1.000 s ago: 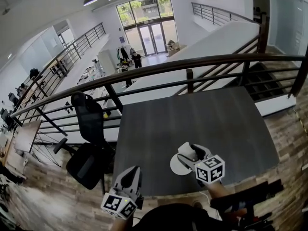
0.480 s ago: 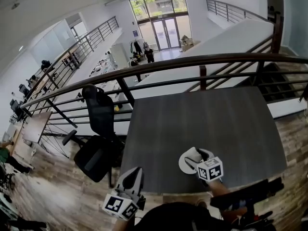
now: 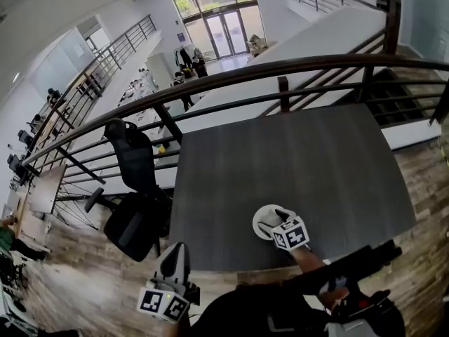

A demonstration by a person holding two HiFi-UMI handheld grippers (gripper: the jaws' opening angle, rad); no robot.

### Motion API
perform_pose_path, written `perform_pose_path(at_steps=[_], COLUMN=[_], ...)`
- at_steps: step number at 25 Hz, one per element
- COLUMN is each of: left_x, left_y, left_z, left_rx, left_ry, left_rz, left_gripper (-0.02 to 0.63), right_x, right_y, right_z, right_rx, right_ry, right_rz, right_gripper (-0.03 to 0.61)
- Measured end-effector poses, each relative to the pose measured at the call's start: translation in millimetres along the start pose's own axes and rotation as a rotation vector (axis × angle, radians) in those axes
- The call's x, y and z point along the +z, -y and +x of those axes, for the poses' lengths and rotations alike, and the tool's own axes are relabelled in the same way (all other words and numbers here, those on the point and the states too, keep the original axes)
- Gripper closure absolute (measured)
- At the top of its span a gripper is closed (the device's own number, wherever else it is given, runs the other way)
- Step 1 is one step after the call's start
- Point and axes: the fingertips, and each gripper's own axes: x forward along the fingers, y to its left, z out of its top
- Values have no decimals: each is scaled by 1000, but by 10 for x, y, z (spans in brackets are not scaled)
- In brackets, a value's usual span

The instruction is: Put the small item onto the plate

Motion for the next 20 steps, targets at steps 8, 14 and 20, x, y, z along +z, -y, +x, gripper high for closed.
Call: perform_pose_path(at_steps=[8, 14, 20], left_x=[-24, -27, -29], left_y=[-78, -169, -244], left_z=[-77, -153, -238], left_rx=[37, 72, 98], left_ry=[-15, -8, -20], left_rz=[-14, 0, -25], left_gripper=[609, 609, 609], right_x=[-384, -542, -673], right_y=[73, 50, 134], right_z=[252, 327, 390], right_rx=[-40, -42, -102], right_ry=[-120, -184, -238], right_rz=[-56, -84, -132], right_gripper=[244, 244, 243])
